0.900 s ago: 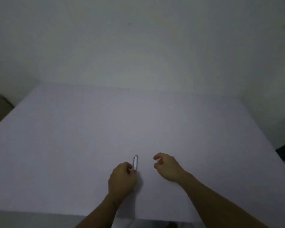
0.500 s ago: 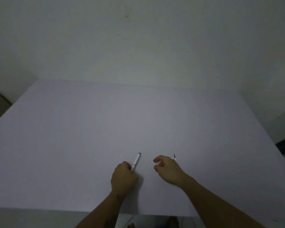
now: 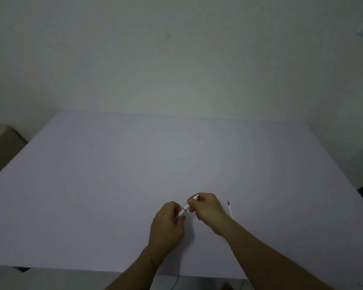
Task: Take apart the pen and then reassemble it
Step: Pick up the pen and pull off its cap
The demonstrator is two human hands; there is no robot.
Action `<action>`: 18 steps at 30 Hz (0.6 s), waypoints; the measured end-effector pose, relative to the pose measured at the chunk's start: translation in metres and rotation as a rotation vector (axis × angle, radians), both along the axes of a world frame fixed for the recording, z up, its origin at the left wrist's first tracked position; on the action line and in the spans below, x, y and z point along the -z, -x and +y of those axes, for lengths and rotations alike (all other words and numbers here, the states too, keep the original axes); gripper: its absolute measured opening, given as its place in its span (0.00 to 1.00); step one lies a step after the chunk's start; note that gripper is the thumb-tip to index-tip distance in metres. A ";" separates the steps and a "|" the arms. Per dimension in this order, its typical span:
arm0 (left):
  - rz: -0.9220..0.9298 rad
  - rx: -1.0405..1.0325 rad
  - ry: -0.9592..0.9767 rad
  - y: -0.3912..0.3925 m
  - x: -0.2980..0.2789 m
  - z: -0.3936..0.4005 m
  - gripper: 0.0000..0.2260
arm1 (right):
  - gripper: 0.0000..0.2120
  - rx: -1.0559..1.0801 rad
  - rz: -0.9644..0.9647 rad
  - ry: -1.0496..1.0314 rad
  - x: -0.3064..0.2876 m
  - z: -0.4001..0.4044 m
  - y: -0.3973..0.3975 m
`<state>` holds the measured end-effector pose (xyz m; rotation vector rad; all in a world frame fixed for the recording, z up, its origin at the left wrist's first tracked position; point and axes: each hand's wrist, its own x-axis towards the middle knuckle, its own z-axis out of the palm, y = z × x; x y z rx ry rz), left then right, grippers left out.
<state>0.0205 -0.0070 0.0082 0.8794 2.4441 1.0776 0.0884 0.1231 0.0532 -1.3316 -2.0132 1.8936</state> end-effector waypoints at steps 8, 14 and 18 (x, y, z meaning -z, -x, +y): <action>0.033 -0.017 0.121 0.018 -0.003 -0.009 0.06 | 0.12 0.084 0.030 -0.035 0.003 -0.002 0.013; 0.006 -0.130 0.127 0.015 0.010 -0.041 0.04 | 0.12 -0.030 -0.070 -0.150 -0.015 0.052 0.006; -0.044 -0.131 0.104 0.020 0.004 -0.030 0.05 | 0.09 -0.148 -0.233 -0.228 0.003 0.039 0.007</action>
